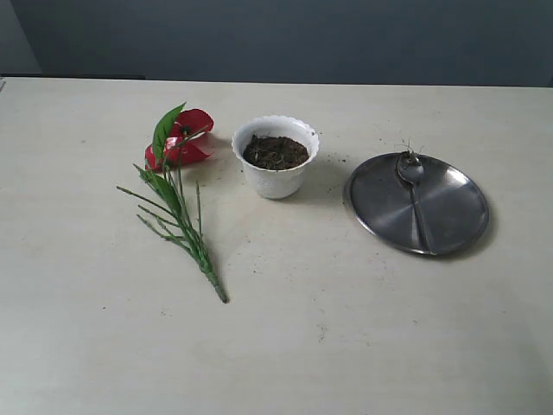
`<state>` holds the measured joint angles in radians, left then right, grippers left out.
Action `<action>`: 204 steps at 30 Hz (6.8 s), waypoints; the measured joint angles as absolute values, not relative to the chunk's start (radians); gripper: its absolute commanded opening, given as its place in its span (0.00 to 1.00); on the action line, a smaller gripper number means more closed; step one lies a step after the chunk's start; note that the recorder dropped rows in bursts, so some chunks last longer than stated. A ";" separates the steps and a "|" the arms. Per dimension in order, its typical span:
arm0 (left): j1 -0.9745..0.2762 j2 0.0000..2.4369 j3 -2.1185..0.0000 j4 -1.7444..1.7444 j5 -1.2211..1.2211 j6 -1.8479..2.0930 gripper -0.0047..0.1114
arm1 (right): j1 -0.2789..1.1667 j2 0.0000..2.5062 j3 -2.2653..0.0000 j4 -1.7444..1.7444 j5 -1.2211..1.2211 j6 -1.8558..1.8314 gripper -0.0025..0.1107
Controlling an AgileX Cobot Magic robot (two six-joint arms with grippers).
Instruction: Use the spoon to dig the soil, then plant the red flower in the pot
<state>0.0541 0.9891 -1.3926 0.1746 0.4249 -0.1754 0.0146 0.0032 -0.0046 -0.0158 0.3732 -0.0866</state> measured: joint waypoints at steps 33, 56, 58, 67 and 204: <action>-0.157 1.338 -1.393 0.094 0.762 -0.240 0.78 | 0.015 0.003 -0.005 -0.016 0.373 -0.087 0.02; -0.162 1.687 -1.393 0.032 0.829 -0.254 0.78 | 0.015 0.003 -0.005 -0.016 0.373 -0.087 0.02; -0.162 1.691 -1.393 0.032 0.832 -0.254 0.78 | 0.015 0.003 -0.005 -0.016 0.373 -0.087 0.02; -0.162 1.694 -1.393 -0.063 0.888 -0.250 0.77 | 0.015 0.003 -0.005 -0.016 0.373 -0.087 0.02; -0.245 2.095 -1.320 -0.053 0.742 -0.152 0.05 | 0.015 0.003 -0.005 0.000 0.373 -0.087 0.02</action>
